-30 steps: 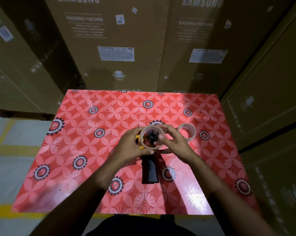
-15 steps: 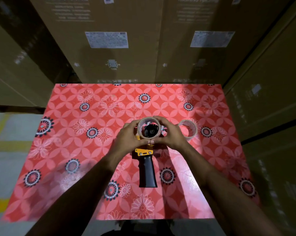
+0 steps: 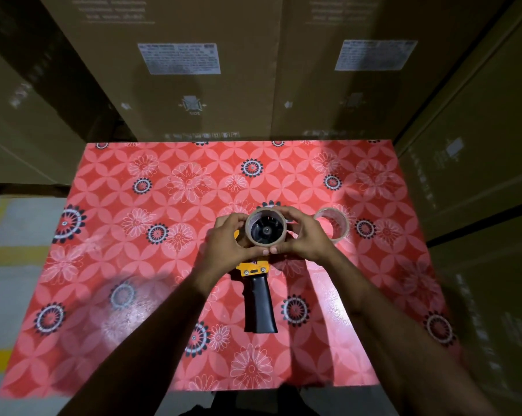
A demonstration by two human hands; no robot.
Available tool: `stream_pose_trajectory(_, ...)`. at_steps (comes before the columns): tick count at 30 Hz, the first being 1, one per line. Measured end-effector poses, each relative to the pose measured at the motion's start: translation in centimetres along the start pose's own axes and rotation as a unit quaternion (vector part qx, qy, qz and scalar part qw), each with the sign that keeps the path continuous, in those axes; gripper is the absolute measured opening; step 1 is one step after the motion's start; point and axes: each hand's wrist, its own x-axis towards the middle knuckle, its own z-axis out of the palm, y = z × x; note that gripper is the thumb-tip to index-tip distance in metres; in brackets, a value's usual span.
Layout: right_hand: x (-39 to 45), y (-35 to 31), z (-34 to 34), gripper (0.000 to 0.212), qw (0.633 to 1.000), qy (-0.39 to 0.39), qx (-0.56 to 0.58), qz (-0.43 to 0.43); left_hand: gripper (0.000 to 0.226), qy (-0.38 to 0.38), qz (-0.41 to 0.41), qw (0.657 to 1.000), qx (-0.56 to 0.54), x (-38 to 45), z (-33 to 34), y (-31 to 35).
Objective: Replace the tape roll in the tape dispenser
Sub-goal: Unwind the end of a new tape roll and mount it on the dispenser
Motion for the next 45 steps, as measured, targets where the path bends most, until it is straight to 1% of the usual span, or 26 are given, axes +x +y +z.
stream_pose_trajectory(5, 0.5, 0.4, -0.1, 0.091, 1.0, -0.013, 0.021, 0.013, 0.078, 0.003, 0.007, 1.0, -0.007, 0.1, -0.1, -0.2)
stream_pose_trajectory(11, 0.5, 0.5, -0.2, 0.088, 0.998, -0.023, 0.052, 0.014, 0.08, 0.004, 0.005, 1.0, 0.011, 0.1, 0.0, 0.0)
stream_pose_trajectory(17, 0.7, 0.5, -0.3, 0.087, 0.998, -0.025, 0.047, 0.018, 0.082, -0.001, -0.008, 1.0, 0.016, 0.2, 0.0, -0.1)
stream_pose_trajectory(22, 0.9, 0.7, -0.5, 0.088, 0.997, -0.03, 0.055, 0.038, 0.083, 0.0, -0.011, 1.0, 0.023, 0.4, 0.1, 0.0)
stream_pose_trajectory(27, 1.0, 0.8, -0.5, 0.079, 0.997, -0.026, 0.062, 0.042, 0.082, -0.002, -0.01, 1.0, 0.019, 0.4, 0.2, -0.2)
stream_pose_trajectory(29, 0.9, 0.5, -0.5, 0.076, 0.998, -0.028, 0.045, 0.04, 0.081, 0.0, -0.009, 1.0, 0.018, 0.4, 0.2, -0.1)
stream_pose_trajectory(31, 0.8, 0.2, -0.5, 0.076, 0.999, -0.036, 0.004, 0.021, 0.078, -0.004, -0.007, 1.0, 0.01, 0.3, 0.3, -0.1)
stream_pose_trajectory(34, 0.8, -0.2, -0.1, 0.085, 0.995, -0.039, -0.082, -0.028, 0.071, -0.009, 0.0, 1.0, 0.009, 0.3, 0.3, -0.3)
stream_pose_trajectory(37, 0.9, -0.6, 0.4, 0.089, 0.99, -0.025, -0.135, -0.042, 0.066, -0.012, -0.009, 1.0, 0.012, 0.4, 0.3, -0.6)
stream_pose_trajectory(40, 1.2, -1.0, 0.6, 0.093, 0.986, -0.027, -0.154, -0.051, 0.063, -0.013, -0.008, 1.0, 0.012, 0.5, 0.3, -0.5)
stream_pose_trajectory(42, 1.3, -1.1, 0.7, 0.094, 0.988, -0.022, -0.148, -0.041, 0.064, -0.016, -0.009, 1.0, 0.01, 0.5, 0.3, -0.4)
stream_pose_trajectory(45, 1.4, -0.8, 0.8, 0.087, 0.99, 0.015, -0.138, -0.027, 0.066, -0.019, -0.014, 0.999, 0.025, 0.6, 0.2, -0.3)
